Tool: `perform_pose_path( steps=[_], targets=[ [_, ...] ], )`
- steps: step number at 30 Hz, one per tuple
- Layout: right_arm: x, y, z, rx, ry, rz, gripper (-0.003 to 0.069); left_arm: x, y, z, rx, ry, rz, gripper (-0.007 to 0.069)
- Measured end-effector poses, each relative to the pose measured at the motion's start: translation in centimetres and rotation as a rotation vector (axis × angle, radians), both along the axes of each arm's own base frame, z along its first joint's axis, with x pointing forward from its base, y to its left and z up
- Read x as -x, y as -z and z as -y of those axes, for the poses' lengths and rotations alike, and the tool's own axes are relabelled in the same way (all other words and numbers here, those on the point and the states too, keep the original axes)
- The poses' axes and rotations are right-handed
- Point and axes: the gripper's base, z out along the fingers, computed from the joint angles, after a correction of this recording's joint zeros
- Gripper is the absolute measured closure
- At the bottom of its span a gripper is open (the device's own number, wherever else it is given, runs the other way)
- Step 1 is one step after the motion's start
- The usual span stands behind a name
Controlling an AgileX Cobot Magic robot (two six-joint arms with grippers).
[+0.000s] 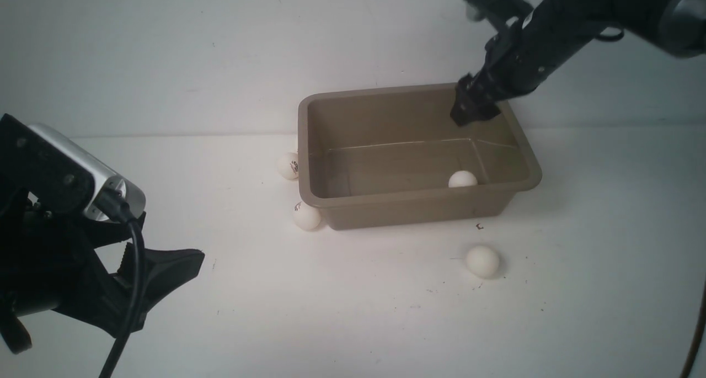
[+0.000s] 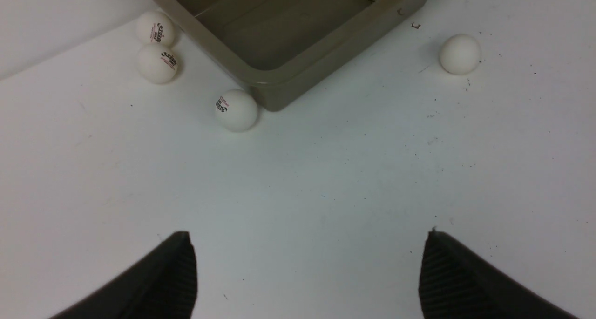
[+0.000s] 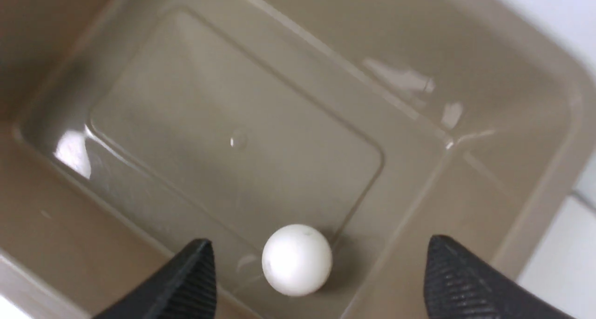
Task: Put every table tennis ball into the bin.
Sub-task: Use the right arm to put the table tennis ball into the box, then use the right arm to clamp the table tennis ball closest to it
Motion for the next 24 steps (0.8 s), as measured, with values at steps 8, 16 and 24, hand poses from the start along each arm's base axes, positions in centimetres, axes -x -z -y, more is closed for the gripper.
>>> perform_pose_path(
  steps=[8,16,24],
  targets=[
    [4.8,-8.0,1.3,-0.037,0.029,0.043,0.0106,0.0,0.0,0.0,0.000,0.000,0.000,0.0041],
    [5.7,-8.1,1.4,-0.052,0.055,-0.017,0.0105,-0.1,-0.1,-0.1,0.002,-0.013,0.012,0.0041],
    [7.6,-6.6,1.8,-0.076,0.111,-0.116,0.0105,-0.1,-0.1,-0.1,0.003,-0.013,0.012,0.0041]
  ],
)
